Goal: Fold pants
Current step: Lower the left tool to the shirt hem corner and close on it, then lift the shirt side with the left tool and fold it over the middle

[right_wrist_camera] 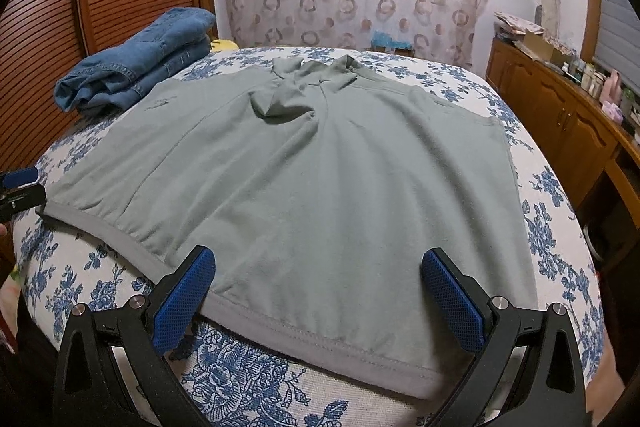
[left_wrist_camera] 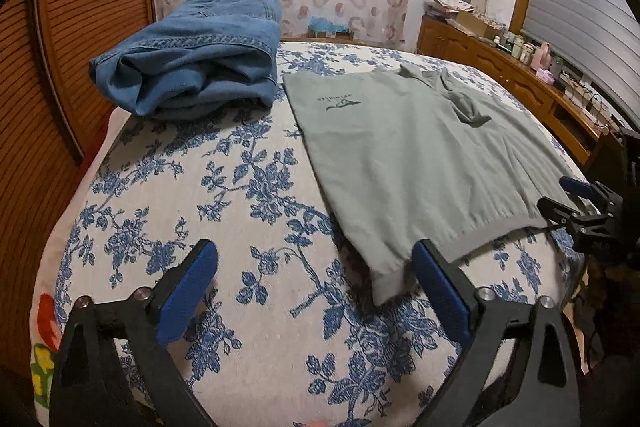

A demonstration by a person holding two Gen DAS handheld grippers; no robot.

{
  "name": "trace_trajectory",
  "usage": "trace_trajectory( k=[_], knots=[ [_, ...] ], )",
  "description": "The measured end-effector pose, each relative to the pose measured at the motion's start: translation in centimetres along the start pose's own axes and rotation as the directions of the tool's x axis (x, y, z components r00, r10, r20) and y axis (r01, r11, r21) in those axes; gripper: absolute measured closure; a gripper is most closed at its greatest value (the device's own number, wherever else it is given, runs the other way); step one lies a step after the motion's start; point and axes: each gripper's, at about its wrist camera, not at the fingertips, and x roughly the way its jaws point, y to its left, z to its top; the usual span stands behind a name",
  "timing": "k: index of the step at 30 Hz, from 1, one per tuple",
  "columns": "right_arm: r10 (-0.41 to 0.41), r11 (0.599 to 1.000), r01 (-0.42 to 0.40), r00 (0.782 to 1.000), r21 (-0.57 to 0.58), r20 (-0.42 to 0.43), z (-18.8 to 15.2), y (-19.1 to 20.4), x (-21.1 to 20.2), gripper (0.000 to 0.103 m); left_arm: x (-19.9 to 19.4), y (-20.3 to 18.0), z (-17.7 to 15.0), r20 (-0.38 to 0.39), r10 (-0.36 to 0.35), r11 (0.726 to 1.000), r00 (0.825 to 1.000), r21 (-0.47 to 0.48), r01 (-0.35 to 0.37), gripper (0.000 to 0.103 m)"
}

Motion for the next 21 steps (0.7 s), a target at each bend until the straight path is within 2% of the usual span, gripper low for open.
trace_trajectory(
  k=[2,3,6,12,15,20,21],
  knots=[
    [0.009,1.000,-0.009,1.000,-0.008,-0.003,-0.5,-0.2,-0.2,0.000,0.0,-0.1,-0.2,-0.008,-0.027,1.000,1.000,0.002,0.027,0.010],
    [0.012,1.000,-0.012,1.000,-0.010,-0.002,-0.6,-0.7,0.0,0.000,-0.2,-0.2,-0.5,-0.012,-0.042,0.999,0.999,0.003,0.042,0.019],
    [0.016,1.000,-0.016,1.000,-0.015,0.004,-0.5,-1.0,0.0,0.000,-0.1,-0.6,-0.9,-0.034,-0.086,0.996,0.996,-0.001,0.086,0.035],
    [0.013,1.000,-0.013,1.000,-0.018,0.014,0.5,-1.2,1.4,0.000,-0.2,-1.1,-1.0,-0.038,-0.132,0.991,0.990,-0.011,0.132,0.056],
    [0.014,1.000,-0.013,1.000,-0.020,0.016,0.8,-1.2,1.8,0.000,-0.2,-1.4,-1.0,-0.040,-0.144,0.989,0.989,-0.013,0.144,0.064],
    [0.018,0.999,-0.019,1.000,-0.038,-0.009,1.0,-1.1,2.0,0.000,0.0,-1.8,-1.0,-0.038,-0.145,0.989,0.989,0.002,0.146,0.065],
    [0.021,0.999,-0.021,1.000,-0.043,-0.016,1.1,-1.1,2.0,0.000,0.1,-1.8,-0.9,-0.038,-0.144,0.990,0.989,0.002,0.144,0.069]
  ],
)
